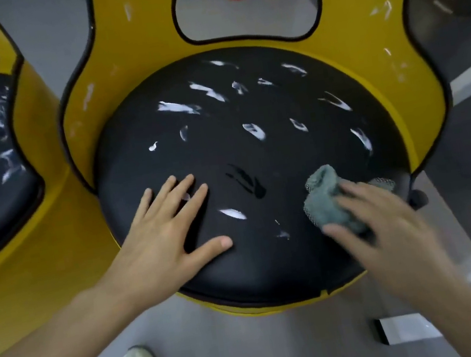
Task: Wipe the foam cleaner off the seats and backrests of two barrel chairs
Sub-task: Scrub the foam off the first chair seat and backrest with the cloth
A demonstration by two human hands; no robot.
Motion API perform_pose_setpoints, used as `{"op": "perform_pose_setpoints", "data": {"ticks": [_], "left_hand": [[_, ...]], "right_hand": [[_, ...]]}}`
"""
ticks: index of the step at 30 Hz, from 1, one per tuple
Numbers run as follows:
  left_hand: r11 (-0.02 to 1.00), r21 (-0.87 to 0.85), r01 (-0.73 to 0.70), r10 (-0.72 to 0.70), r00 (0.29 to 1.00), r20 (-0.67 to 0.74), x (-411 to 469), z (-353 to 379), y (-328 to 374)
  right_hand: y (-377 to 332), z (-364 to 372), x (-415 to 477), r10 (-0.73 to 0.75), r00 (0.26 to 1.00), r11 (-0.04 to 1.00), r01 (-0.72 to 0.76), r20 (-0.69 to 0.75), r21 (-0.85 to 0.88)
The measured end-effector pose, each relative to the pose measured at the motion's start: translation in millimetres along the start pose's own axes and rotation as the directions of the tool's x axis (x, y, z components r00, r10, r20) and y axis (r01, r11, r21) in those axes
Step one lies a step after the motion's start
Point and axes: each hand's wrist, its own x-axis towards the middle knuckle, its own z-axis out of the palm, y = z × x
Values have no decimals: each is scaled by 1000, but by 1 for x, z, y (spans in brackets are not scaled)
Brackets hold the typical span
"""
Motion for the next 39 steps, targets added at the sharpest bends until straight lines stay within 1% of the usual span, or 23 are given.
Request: {"op": "perform_pose_setpoints", "data": {"ticks": [2,3,5,9,11,16,20,23,25,27,28,29,32,34,36,37,39], "left_hand": [[1000,27,9,-8,1000,-13,-1,6,4],[999,28,16,-15,999,-28,-1,8,6],[999,34,39,-37,998,-56,-2,12,8],[996,12,88,-86,991,-99,-6,16,11],[995,-10,104,-104,988,-116,-8,17,11],[993,-49,104,-111,980,-163,-12,20,7],[998,-39,48,-54,982,-179,-10,19,5],[1000,13,-11,14,981,-193,-6,19,10],[1000,28,-4,9,980,-201,-3,21,16],[999,14,36,-32,978,-206,-3,23,22],[999,10,49,-46,977,-206,-4,25,24],[998,12,55,-51,977,-206,-4,26,25],[998,32,61,-54,978,-200,-4,28,26],[997,46,59,-49,979,-198,-3,28,27],[997,60,53,-41,980,-192,-3,29,27],[997,66,50,-37,981,-189,-3,29,27],[996,70,49,-35,981,-189,-3,30,27]], "right_hand": [[2,13,-6,-56,995,997,60,82,-52],[1,16,-6,-64,994,997,68,87,-41],[-3,18,-2,-65,995,998,67,80,-17],[-14,24,4,-42,998,999,43,36,-29],[-20,27,-2,-54,998,998,54,18,-24],[-35,33,-27,-187,982,982,187,-2,-22],[-36,36,-26,-256,967,964,255,2,-79],[-29,40,0,-221,975,965,223,32,-137],[-24,38,23,-120,991,972,130,60,-194],[-21,34,38,13,995,979,8,103,-203],[-20,32,38,38,994,981,-16,107,-195],[-22,32,34,27,995,983,-9,97,-182],[-36,39,5,-132,990,980,138,52,-142],[-42,42,-16,-226,972,966,232,58,-117],[-44,43,-26,-309,950,940,313,47,-137],[-42,43,-26,-337,940,928,340,43,-156],[-36,44,-16,-339,939,920,344,61,-190]]}}
